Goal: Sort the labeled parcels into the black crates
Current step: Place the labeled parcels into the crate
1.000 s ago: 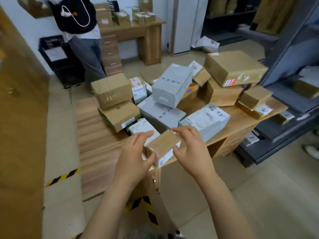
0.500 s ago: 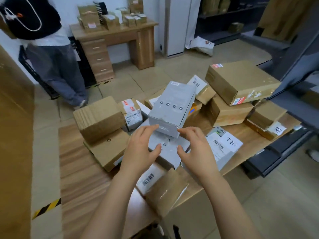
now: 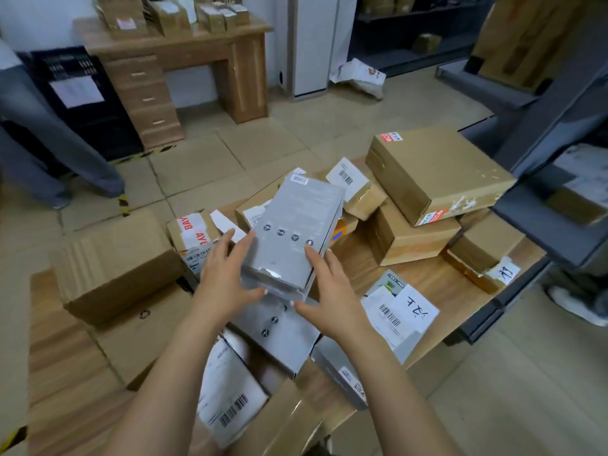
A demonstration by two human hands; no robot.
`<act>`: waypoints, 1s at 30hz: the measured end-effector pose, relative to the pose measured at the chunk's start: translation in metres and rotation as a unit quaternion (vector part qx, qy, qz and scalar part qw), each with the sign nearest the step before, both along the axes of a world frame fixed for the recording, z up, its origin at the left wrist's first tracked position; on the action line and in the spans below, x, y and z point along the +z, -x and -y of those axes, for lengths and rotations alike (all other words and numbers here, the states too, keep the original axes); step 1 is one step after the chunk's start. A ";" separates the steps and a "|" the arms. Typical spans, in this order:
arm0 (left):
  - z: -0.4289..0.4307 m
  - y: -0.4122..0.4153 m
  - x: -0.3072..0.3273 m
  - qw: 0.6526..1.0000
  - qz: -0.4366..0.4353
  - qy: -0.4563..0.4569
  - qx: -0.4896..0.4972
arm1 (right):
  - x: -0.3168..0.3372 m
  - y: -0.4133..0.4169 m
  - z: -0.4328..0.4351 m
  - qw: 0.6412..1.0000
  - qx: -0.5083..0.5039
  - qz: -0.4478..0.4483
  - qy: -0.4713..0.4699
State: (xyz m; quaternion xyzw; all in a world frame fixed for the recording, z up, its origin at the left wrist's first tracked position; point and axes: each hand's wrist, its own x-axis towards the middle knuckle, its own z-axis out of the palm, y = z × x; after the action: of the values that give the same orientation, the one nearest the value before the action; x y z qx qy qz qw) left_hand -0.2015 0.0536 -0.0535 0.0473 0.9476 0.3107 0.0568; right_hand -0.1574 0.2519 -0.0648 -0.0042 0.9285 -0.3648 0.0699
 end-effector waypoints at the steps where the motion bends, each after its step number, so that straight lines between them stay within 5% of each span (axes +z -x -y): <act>1: 0.001 0.004 -0.001 1.000 0.016 -0.007 -0.002 | -0.003 0.005 -0.001 1.000 0.012 0.001 0.012; 11: -0.022 -0.019 -0.014 0.995 -0.032 -0.089 -0.019 | -0.007 0.008 -0.002 0.993 0.031 -0.025 0.109; 22: -0.010 -0.059 0.032 0.977 -0.188 -0.099 0.029 | 0.041 -0.012 0.014 0.977 0.022 -0.171 0.124; 30: 0.011 -0.099 0.023 0.975 -0.180 -0.119 0.047 | 0.032 -0.044 0.033 0.977 0.021 -0.143 0.155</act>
State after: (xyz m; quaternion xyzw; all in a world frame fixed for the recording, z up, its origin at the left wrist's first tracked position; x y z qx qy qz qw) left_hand -0.1023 0.0429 -0.0307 0.0647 0.8995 0.4104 -0.1350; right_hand -0.1137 0.2188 -0.0324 -0.0867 0.8608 -0.4983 -0.0573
